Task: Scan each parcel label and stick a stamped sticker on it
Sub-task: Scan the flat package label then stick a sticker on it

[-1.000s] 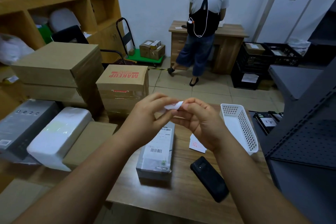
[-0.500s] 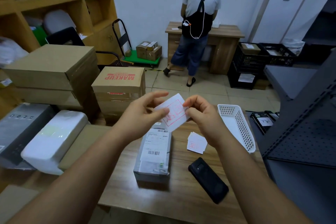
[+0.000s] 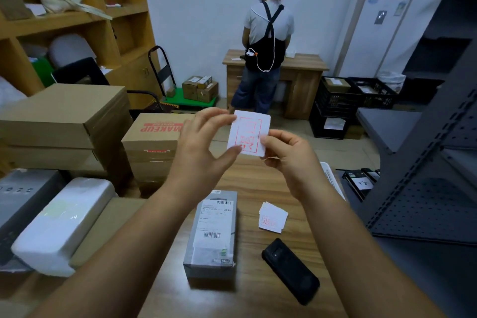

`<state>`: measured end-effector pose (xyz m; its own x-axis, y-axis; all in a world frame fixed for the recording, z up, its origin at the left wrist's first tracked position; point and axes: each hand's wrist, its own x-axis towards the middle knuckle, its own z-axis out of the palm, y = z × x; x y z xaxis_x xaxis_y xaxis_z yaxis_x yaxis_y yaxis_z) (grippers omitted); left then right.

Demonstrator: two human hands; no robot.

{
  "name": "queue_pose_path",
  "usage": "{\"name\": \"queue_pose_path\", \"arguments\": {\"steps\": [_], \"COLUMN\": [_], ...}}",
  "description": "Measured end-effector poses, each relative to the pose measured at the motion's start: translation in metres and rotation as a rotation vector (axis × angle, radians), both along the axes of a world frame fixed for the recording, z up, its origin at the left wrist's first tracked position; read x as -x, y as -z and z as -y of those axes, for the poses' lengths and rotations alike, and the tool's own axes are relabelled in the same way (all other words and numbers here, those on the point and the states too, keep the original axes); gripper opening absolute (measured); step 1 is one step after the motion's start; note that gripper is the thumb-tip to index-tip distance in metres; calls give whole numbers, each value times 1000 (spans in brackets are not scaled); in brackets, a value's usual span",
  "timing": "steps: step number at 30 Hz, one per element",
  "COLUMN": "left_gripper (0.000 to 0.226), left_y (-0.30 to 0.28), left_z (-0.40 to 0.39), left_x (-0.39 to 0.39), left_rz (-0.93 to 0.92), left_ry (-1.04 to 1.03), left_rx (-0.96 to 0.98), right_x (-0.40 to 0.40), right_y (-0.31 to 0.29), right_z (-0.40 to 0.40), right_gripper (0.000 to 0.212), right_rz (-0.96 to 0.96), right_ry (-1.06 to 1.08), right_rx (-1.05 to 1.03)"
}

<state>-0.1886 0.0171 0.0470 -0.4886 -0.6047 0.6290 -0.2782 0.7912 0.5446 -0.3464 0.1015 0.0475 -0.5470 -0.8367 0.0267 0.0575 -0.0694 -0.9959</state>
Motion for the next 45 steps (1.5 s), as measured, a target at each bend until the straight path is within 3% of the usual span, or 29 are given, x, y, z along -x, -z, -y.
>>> {"name": "queue_pose_path", "arguments": {"steps": [2,4,11,16,19,26,45], "left_gripper": [40,43,42,39,40,26,21], "left_y": [-2,-3,-14,-20,-26,-39,-42], "left_z": [3,5,7,6,1,-8,-7], "left_x": [1,4,4,1,-1,-8,-18], "left_rz": [81,130,18,7,-19,-98,-88], "left_ry": [100,140,162,141,125,160,193], "left_rx": [198,264,167,171,187,118,-36], "right_x": [0,-1,-2,-7,-10,-20,-26], "right_y": [-7,-13,-25,-27,-28,-36,-38], "right_z": [-2,-4,-11,-12,-11,-14,-9], "right_gripper": [13,14,28,9,9,19,15], "right_rz": [36,111,278,102,55,234,46], "right_ry": [-68,-156,-322,-207,-164,-321,-316], "right_rx": [9,25,138,155,171,252,300]}}
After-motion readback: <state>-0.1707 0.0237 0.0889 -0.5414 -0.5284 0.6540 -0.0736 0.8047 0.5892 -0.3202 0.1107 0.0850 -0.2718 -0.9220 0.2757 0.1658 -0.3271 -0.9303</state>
